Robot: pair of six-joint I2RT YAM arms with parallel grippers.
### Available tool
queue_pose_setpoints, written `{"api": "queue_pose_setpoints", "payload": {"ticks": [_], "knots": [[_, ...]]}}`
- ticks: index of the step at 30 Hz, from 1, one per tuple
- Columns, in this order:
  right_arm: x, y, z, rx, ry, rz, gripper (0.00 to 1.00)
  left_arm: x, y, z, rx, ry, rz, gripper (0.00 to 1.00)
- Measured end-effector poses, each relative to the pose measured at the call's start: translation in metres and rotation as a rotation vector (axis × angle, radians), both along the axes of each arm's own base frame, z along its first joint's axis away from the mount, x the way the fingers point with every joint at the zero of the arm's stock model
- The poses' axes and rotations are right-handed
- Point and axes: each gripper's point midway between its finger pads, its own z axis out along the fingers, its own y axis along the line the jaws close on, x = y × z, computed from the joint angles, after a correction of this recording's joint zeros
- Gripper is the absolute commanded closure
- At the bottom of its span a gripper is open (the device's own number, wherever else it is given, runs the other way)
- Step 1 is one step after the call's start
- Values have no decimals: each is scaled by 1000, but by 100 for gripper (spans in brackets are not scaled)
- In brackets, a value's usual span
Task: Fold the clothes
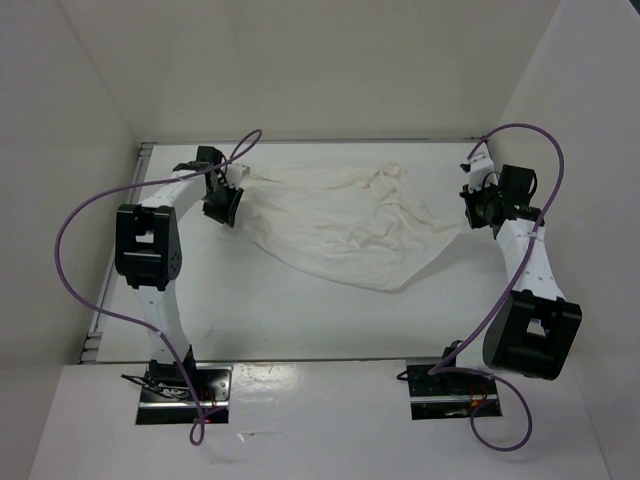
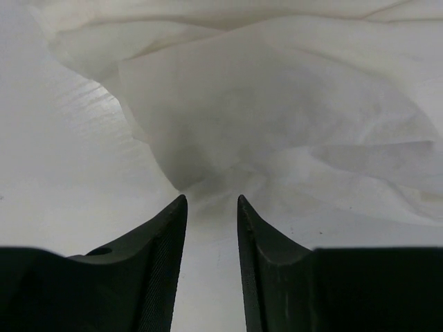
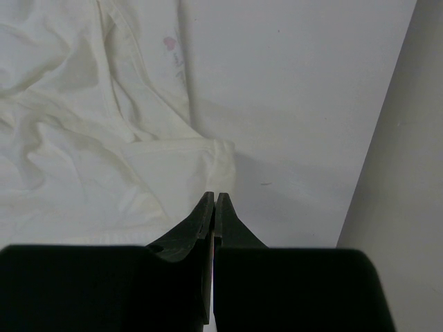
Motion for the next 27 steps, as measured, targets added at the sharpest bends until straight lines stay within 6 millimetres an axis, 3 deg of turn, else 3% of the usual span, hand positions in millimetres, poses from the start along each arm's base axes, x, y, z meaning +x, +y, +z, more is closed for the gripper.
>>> {"api": "queue_pose_setpoints", "payload": {"ticks": [13, 27], "knots": [[0, 2, 0, 7, -2, 8, 100, 0, -35, -2, 12, -24, -82, 58], [0, 3, 0, 12, -3, 14, 100, 5, -33, -1, 50, -44, -77, 58]]}}
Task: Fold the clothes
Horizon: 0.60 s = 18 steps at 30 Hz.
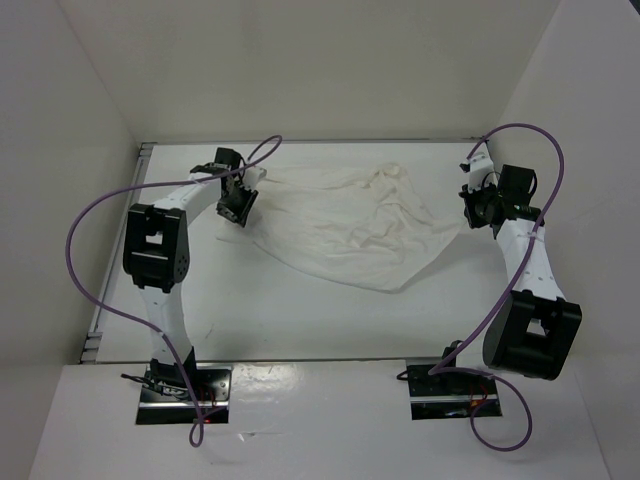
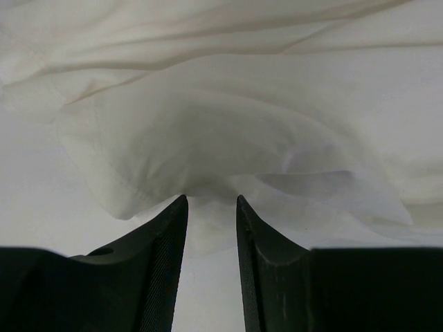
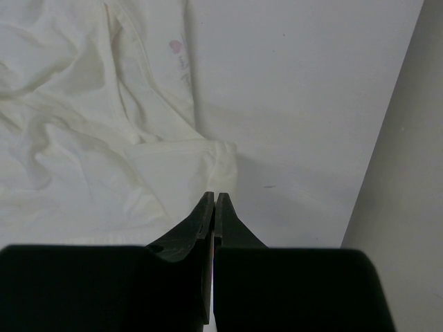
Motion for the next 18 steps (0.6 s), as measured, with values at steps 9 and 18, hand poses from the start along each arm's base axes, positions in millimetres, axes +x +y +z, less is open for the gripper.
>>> {"api": "queue_pose_setpoints", "payload": {"ticks": [9, 18], "knots": [[0, 1, 0, 5, -1, 6, 100, 15, -13, 6, 9, -40, -21, 58], [0, 2, -1, 6, 1, 6, 100, 34, -19, -8, 27, -45, -23, 58]]}}
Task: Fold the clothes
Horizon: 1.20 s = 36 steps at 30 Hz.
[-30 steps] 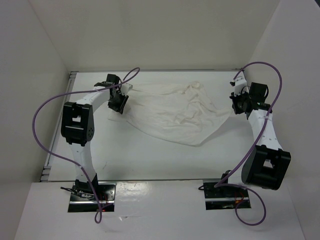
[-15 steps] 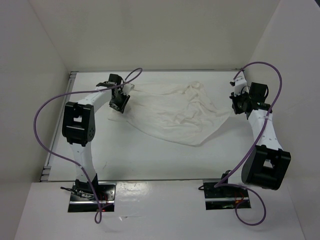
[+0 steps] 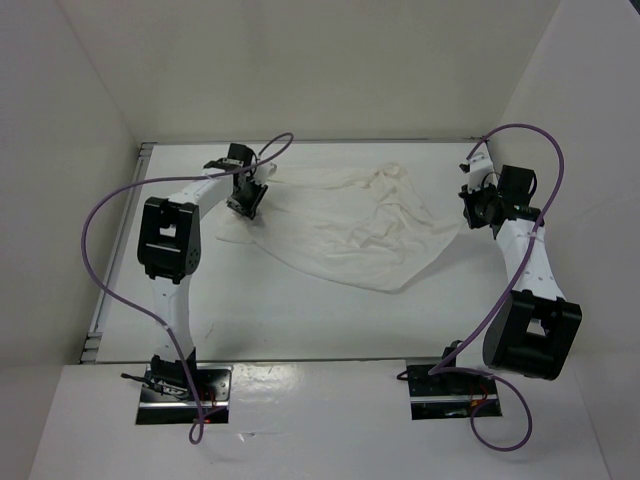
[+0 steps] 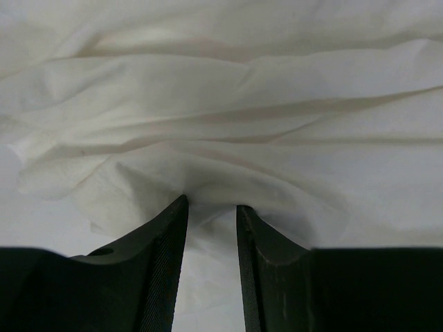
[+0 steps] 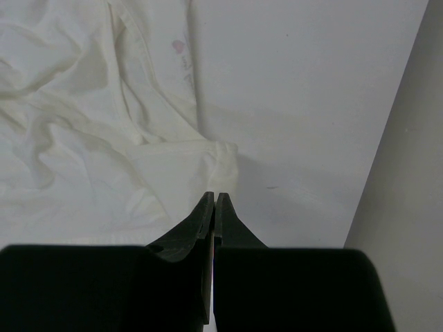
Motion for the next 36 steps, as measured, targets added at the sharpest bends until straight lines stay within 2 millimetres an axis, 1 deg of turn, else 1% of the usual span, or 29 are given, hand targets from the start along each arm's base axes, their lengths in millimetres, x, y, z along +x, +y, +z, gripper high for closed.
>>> {"api": "queue_pose_setpoints", "payload": {"ticks": [3, 6, 14, 18, 20, 22, 23, 24, 26, 27, 29, 30, 32, 33, 35, 36], "knots": [[-1, 0, -2, 2, 5, 0, 100, 4, -2, -4, 9, 1, 2, 58], [-2, 1, -3, 2, 8, 0, 100, 12, -6, -2, 8, -18, 9, 58], [-2, 1, -4, 3, 10, 0, 100, 42, -23, 28, -34, -134, 10, 58], [-2, 1, -4, 3, 9, 1, 100, 42, -27, 30, -53, -133, 13, 58], [-2, 1, -4, 2, 10, 1, 100, 37, -27, 32, -68, -127, 11, 55], [-2, 1, -5, 2, 10, 1, 100, 25, -20, 37, -84, -120, 17, 54], [-2, 1, -5, 3, 10, 2, 100, 18, -12, 40, -89, -113, 26, 50], [-2, 1, -5, 4, 9, 4, 100, 11, -4, 46, -95, -116, 39, 50], [-2, 2, -6, 9, 8, 9, 100, 2, 16, 60, -109, -133, 72, 46], [-2, 3, -7, 12, 9, 12, 100, -2, 25, 70, -118, -149, 86, 43], [-3, 5, -9, 18, 13, 16, 100, -4, 40, 86, -136, -185, 110, 39], [-4, 5, -9, 19, 14, 18, 100, -5, 45, 94, -146, -206, 118, 39], [-3, 6, -9, 24, 12, 23, 100, -5, 49, 103, -162, -234, 119, 38], [-3, 7, -9, 26, 12, 25, 100, -6, 48, 104, -167, -236, 113, 38], [-3, 8, -9, 29, 10, 29, 100, -9, 46, 99, -176, -228, 103, 38], [-3, 8, -10, 30, 8, 31, 100, -10, 46, 93, -179, -215, 94, 41]]}}
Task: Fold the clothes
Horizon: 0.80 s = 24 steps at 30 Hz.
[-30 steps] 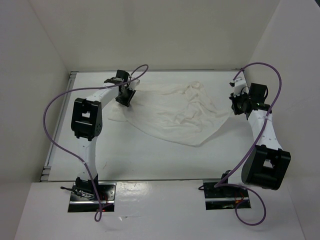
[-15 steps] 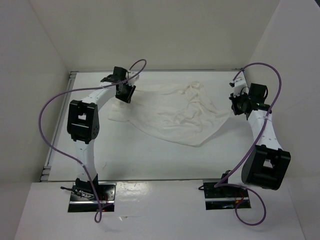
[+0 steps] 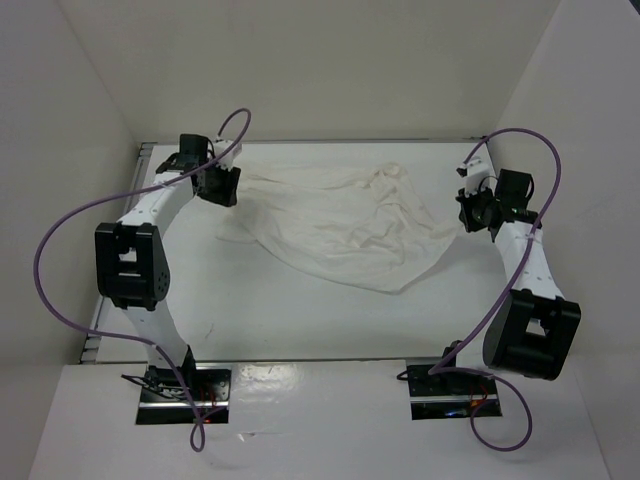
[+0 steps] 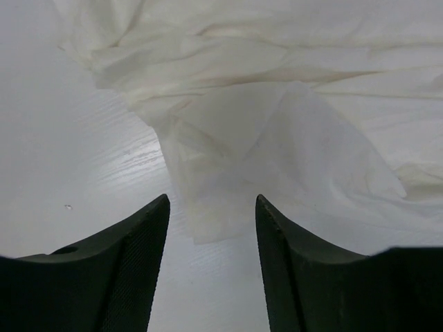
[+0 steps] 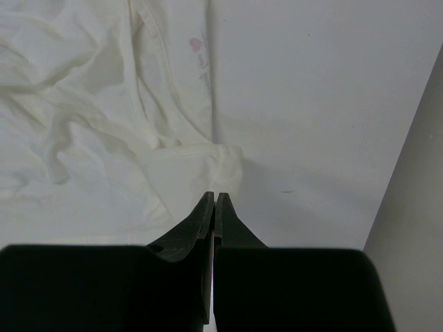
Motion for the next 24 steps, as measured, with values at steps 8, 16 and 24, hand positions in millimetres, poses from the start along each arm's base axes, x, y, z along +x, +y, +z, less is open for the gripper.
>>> {"api": "queue_pose_setpoints", "payload": {"ticks": [8, 16, 24], "knots": [[-2, -1, -4, 4, 4, -4, 100, -7, 9, -57, -80, 140, -30, 72], [-4, -2, -7, 5, 10, -6, 100, -9, 19, -67, -139, 163, -25, 61], [-4, -1, -6, 4, 6, -6, 100, -10, 14, -93, -213, 238, -43, 60]]}}
